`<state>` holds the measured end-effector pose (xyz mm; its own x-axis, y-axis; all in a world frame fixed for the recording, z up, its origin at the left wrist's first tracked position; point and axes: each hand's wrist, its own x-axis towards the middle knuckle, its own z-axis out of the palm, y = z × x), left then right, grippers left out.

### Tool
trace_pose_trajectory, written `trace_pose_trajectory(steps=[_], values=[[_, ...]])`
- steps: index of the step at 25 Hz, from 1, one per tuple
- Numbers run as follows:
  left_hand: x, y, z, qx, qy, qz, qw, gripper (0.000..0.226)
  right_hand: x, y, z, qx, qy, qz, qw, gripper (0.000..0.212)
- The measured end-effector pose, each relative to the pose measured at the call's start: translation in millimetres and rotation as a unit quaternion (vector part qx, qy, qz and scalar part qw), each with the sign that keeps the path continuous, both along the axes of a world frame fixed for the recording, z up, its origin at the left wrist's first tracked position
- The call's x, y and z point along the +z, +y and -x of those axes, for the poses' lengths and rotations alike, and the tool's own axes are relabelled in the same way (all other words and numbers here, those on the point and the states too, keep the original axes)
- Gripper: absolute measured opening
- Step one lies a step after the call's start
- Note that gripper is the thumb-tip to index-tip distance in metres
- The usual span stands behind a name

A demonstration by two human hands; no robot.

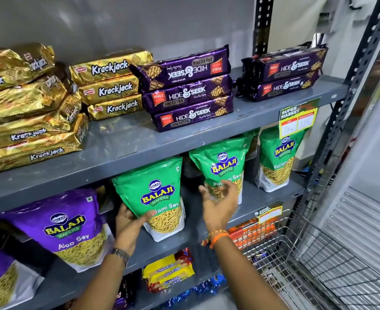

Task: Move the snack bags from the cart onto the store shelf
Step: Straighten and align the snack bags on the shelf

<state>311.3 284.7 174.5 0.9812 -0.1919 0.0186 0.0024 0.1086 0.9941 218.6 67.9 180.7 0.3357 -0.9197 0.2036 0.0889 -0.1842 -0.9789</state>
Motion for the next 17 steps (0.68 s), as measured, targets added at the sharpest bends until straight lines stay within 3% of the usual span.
trace_pose_trajectory(steps=[3, 5, 9, 11, 17], values=[[-39, 4, 6, -0.043, -0.014, -0.074, 0.996, 0.087, -31, -24, 12, -0.049, 0.131, -0.009, 0.990, 0.121], [-56, 1, 6, -0.042, -0.031, -0.126, 0.991, 0.091, -41, -33, 10, -0.019, 0.188, 0.013, 0.982, 0.141], [-66, -4, 0, -0.019, -0.048, -0.179, 0.982, 0.090, -48, -49, -6, 0.041, 0.250, 0.066, 0.965, 0.147], [-66, -4, -1, -0.017, -0.051, -0.190, 0.980, 0.089, -51, -57, -10, 0.038, 0.273, 0.099, 0.956, 0.141], [-63, -2, 7, -0.003, -0.044, -0.204, 0.978, 0.087, -58, -67, 2, 0.041, 0.254, 0.130, 0.958, 0.130]])
